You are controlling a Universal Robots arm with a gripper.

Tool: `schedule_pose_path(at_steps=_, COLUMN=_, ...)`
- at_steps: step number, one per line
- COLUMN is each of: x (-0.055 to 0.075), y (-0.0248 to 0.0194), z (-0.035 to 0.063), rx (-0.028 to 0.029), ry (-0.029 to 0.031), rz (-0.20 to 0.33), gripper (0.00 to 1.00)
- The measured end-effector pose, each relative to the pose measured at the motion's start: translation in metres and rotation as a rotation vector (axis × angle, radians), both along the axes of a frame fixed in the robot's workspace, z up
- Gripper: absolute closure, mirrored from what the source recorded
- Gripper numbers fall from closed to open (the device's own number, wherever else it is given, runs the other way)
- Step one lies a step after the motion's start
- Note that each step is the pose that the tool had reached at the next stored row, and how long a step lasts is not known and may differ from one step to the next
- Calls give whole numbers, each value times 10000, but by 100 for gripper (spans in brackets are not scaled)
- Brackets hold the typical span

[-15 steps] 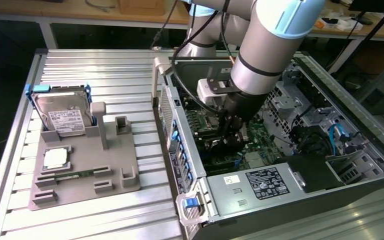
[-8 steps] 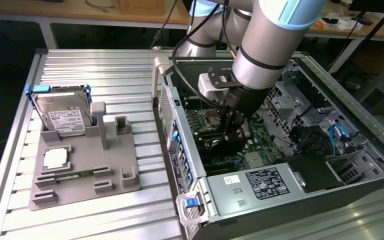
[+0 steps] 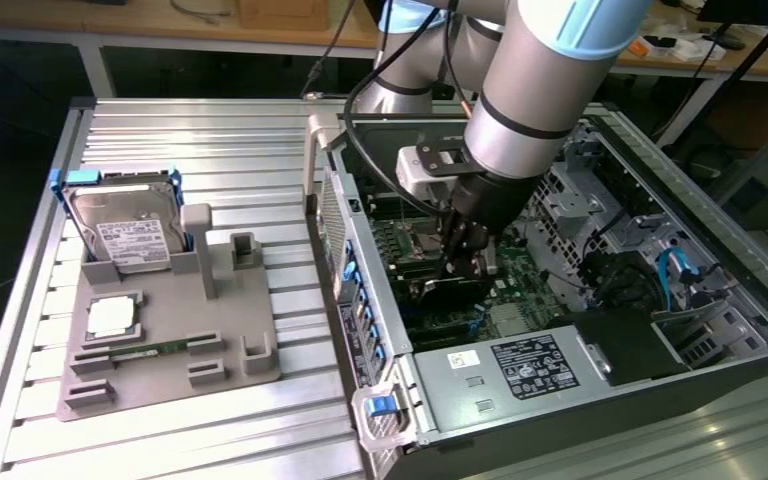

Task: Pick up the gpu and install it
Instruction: 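Insert the gpu into the slot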

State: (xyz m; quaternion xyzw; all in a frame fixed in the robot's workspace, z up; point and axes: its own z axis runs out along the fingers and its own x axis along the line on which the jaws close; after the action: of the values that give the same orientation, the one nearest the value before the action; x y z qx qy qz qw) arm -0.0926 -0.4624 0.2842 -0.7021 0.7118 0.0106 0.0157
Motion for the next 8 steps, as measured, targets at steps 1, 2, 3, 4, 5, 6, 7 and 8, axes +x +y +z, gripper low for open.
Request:
schedule_pose_path(at_steps=1, x=0, y=0, z=0, rx=0, ry=0, rz=0, gripper=89)
schedule_pose_path(at_steps=2, x=0, y=0, z=0, rx=0, ry=0, rz=0, gripper=89)
schedule_pose_path(at_steps=3, x=0, y=0, z=0, rx=0, ry=0, rz=0, gripper=89)
schedule_pose_path(at_steps=4, x=0, y=0, z=0, rx=0, ry=0, rz=0, gripper=89)
schedule_pose_path(at_steps=5, x=0, y=0, z=0, rx=0, ry=0, rz=0, gripper=89)
schedule_pose_path(at_steps=6, x=0, y=0, z=0, rx=0, ry=0, rz=0, gripper=89)
schedule_pose_path(at_steps=7, x=0, y=0, z=0, rx=0, ry=-1, rz=0, gripper=89)
schedule_pose_path(at_steps=8, x=0, y=0, z=0, rx=0, ry=0, rz=0, gripper=89)
